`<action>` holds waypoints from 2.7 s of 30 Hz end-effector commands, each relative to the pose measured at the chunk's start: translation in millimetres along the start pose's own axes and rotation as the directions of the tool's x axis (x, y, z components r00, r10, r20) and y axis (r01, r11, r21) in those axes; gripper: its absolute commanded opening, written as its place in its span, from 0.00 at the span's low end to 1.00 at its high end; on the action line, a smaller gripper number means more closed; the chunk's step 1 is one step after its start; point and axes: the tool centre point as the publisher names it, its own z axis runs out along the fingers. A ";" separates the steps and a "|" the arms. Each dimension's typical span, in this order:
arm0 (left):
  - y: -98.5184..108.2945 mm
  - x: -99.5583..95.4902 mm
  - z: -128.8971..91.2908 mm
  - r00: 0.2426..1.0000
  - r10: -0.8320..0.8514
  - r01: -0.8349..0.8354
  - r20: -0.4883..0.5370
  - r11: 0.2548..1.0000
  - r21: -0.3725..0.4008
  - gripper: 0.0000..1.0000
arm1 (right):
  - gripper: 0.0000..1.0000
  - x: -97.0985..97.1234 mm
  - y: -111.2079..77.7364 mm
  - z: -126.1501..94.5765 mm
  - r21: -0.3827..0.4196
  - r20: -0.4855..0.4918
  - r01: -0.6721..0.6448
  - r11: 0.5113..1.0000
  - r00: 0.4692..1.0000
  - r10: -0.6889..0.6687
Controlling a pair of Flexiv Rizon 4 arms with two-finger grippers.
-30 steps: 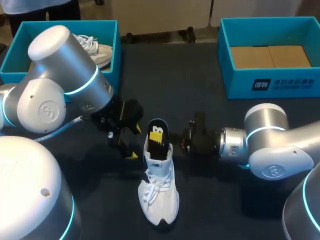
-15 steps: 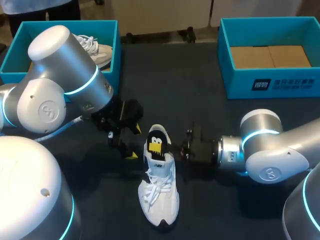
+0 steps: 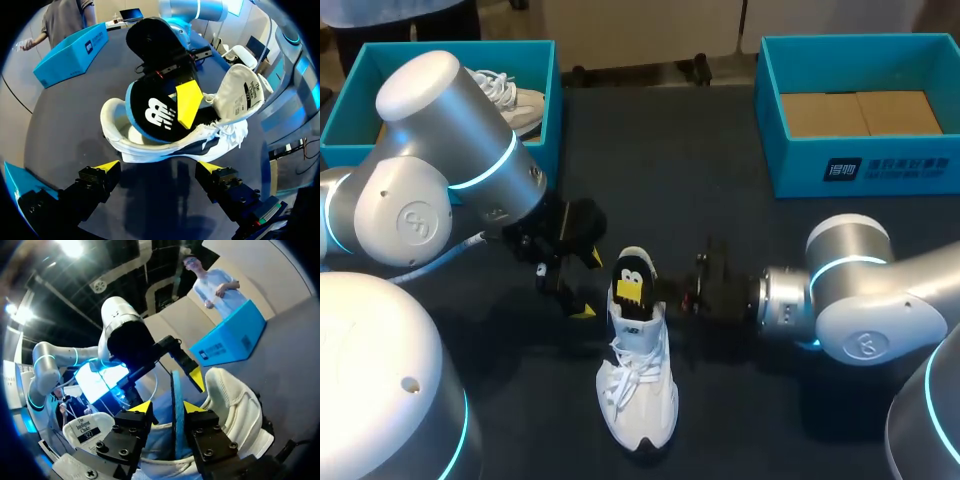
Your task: Take the shoe out of the shoebox, open the shoe tongue, remove and reinsert the insole, then place the shoe into the shoebox
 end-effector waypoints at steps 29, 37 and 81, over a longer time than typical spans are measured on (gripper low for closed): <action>0.0 0.2 -0.1 1.000 0.000 0.000 0.000 1.000 -0.003 1.00 | 0.40 -1.5 -16.1 -1.3 0.032 0.036 -0.064 0.997 0.997 0.062; -0.3 0.3 -4.3 1.000 0.014 -0.014 0.000 1.000 0.001 1.00 | 0.49 2.4 6.1 2.0 0.060 0.023 0.001 0.998 1.000 -0.003; 50.8 -15.7 -80.8 0.998 0.022 -0.017 0.058 0.996 -0.083 1.00 | 0.53 -6.9 78.5 -57.5 0.452 -0.045 -0.087 0.888 0.992 0.120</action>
